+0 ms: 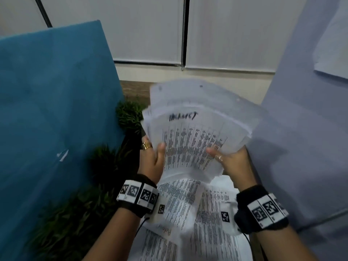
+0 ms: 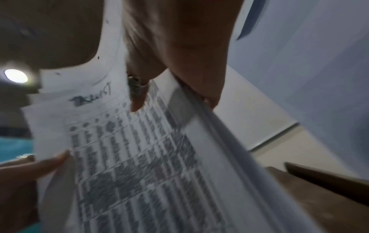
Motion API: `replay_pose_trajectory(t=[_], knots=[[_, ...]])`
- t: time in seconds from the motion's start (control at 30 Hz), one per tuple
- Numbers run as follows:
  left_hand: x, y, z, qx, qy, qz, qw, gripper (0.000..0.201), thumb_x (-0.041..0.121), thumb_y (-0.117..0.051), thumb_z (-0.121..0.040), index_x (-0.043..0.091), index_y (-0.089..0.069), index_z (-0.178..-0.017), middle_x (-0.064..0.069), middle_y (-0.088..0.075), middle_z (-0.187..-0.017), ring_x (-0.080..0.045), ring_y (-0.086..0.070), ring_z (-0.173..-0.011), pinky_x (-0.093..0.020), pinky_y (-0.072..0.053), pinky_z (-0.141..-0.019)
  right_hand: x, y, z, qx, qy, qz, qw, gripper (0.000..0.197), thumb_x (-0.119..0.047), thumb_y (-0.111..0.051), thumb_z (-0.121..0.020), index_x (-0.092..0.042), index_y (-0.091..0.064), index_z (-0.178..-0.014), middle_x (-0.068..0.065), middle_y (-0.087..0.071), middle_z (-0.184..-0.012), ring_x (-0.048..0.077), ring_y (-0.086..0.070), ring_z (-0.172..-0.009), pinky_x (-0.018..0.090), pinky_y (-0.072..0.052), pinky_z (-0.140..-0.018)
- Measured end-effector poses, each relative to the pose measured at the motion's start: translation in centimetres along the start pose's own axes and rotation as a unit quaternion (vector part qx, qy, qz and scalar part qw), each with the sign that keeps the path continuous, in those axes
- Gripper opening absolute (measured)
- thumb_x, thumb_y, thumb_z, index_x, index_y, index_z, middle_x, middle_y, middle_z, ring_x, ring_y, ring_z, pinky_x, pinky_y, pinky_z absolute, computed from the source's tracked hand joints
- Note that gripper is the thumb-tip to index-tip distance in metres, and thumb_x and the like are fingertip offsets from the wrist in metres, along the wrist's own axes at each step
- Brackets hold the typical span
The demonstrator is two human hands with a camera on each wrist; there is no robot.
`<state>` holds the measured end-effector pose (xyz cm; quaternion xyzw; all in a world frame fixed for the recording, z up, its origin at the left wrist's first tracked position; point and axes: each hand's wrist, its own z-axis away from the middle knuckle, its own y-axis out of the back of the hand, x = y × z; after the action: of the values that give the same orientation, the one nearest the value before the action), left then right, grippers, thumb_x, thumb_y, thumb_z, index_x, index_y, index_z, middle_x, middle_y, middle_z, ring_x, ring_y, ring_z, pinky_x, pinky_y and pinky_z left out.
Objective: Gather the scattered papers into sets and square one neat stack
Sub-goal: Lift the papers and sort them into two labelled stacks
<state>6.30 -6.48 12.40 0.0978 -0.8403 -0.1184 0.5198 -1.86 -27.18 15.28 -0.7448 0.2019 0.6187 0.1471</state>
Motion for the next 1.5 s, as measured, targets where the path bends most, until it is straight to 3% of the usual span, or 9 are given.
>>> replay_pose_trajectory(t=[0.1, 0.2, 0.33, 0.43, 0.57, 0.77, 0.93, 1.33, 1.5], knots=[[-3.4, 0.0, 2.3, -0.073, 0.065, -0.033, 0.995, 0.085, 0.068, -0.045, -0.076, 0.001, -0.038, -0.127, -0.008, -0.058, -0.123, -0.022, -0.057, -0.114, -0.028, -0.046, -0.099, 2.6, 0.3, 1.8, -0.032, -0.070, -0.012, 0.997, 0.033, 0.002, -0.077, -0.070, -0.013, -0.065, -0.096, 0.005, -0.070, -0.098, -0.003, -0.070, -0.079, 0.011, -0.055, -0.068], [-3.7, -1.0, 3.4, -0.077, 0.086, -0.047, 0.992, 0.056, 0.035, -0.052, -0.089, 0.002, -0.037, -0.132, 0.011, -0.050, -0.118, -0.016, -0.055, -0.110, -0.001, -0.037, -0.084, 5.2, -0.7, 2.4, 0.005, -0.100, -0.013, 0.995, 0.032, 0.006, -0.072, -0.074, -0.020, -0.064, -0.089, 0.004, -0.068, -0.093, 0.000, -0.068, -0.076, 0.023, -0.056, -0.076], [-0.4, -2.1, 2.4, -0.065, 0.073, -0.064, 0.993, 0.043, 0.012, -0.044, -0.094, -0.002, -0.029, -0.132, 0.016, -0.043, -0.084, 0.003, -0.043, -0.069, -0.005, -0.040, -0.068, 4.3, -2.1, 0.9, 0.070, -0.090, -0.047, 0.992, 0.031, 0.000, -0.073, -0.076, -0.006, -0.064, -0.105, 0.003, -0.069, -0.092, 0.013, -0.067, -0.083, 0.024, -0.058, -0.074], [-0.7, -2.4, 2.2, -0.027, 0.060, -0.004, 0.998, 0.045, 0.002, -0.046, -0.091, -0.004, -0.026, -0.130, 0.007, -0.043, -0.106, -0.011, -0.048, -0.096, 0.008, -0.035, -0.076, 4.3, -1.6, 0.7, 0.040, -0.080, -0.042, 0.995, 0.041, -0.005, -0.076, -0.074, -0.011, -0.060, -0.111, 0.002, -0.071, -0.099, 0.006, -0.069, -0.085, 0.026, -0.056, -0.075], [-3.0, -2.8, 4.7, -0.047, 0.128, 0.011, 0.991, 0.036, 0.008, -0.037, -0.095, 0.000, -0.030, -0.130, -0.005, -0.047, -0.124, -0.014, -0.049, -0.107, -0.032, -0.043, -0.100, 6.9, -0.9, 1.9, 0.008, -0.172, -0.029, 0.985, 0.041, -0.006, -0.079, -0.070, -0.014, -0.063, -0.107, 0.005, -0.071, -0.102, 0.025, -0.067, -0.101, 0.041, -0.053, -0.090], [-2.1, -3.4, 4.0, -0.009, 0.116, 0.024, 0.993, 0.020, 0.008, -0.034, -0.096, 0.003, -0.040, -0.114, 0.000, -0.054, -0.095, -0.025, -0.059, -0.095, -0.033, -0.049, -0.083, 6.5, -0.8, 1.9, 0.046, -0.150, -0.071, 0.985, 0.026, 0.000, -0.076, -0.072, -0.019, -0.066, -0.087, 0.001, -0.070, -0.090, 0.022, -0.067, -0.092, 0.039, -0.052, -0.088], [-0.5, -1.8, 3.2, -0.009, 0.052, 0.109, 0.993, 0.031, 0.013, -0.050, -0.087, 0.014, -0.034, -0.113, 0.013, -0.052, -0.102, 0.017, -0.057, -0.090, 0.000, -0.046, -0.075, 5.6, 1.2, 1.9, 0.002, -0.112, -0.083, 0.990, 0.044, 0.000, -0.079, -0.065, -0.012, -0.064, -0.105, 0.003, -0.073, -0.101, 0.018, -0.070, -0.095, 0.036, -0.056, -0.081], [2.8, -1.8, 1.3, 0.101, 0.081, 0.216, 0.968, 0.044, 0.049, -0.054, -0.069, 0.018, -0.048, -0.100, 0.005, -0.057, -0.085, -0.002, -0.058, -0.075, -0.010, -0.049, -0.066, 6.1, 0.9, 2.2, 0.000, -0.111, -0.088, 0.990, 0.047, -0.001, -0.081, -0.060, -0.011, -0.065, -0.103, 0.005, -0.073, -0.098, 0.014, -0.071, -0.091, 0.035, -0.057, -0.082], [5.0, -1.9, -0.6, 0.131, 0.195, 0.238, 0.943, 0.013, 0.029, -0.059, -0.084, 0.019, -0.056, -0.076, 0.008, -0.058, -0.068, 0.001, -0.058, -0.057, -0.012, -0.049, -0.052, 5.8, 1.1, 2.3, -0.033, -0.121, -0.072, 0.990, 0.043, 0.003, -0.080, -0.059, -0.016, -0.065, -0.094, 0.002, -0.072, -0.094, 0.013, -0.071, -0.086, 0.038, -0.057, -0.085]])
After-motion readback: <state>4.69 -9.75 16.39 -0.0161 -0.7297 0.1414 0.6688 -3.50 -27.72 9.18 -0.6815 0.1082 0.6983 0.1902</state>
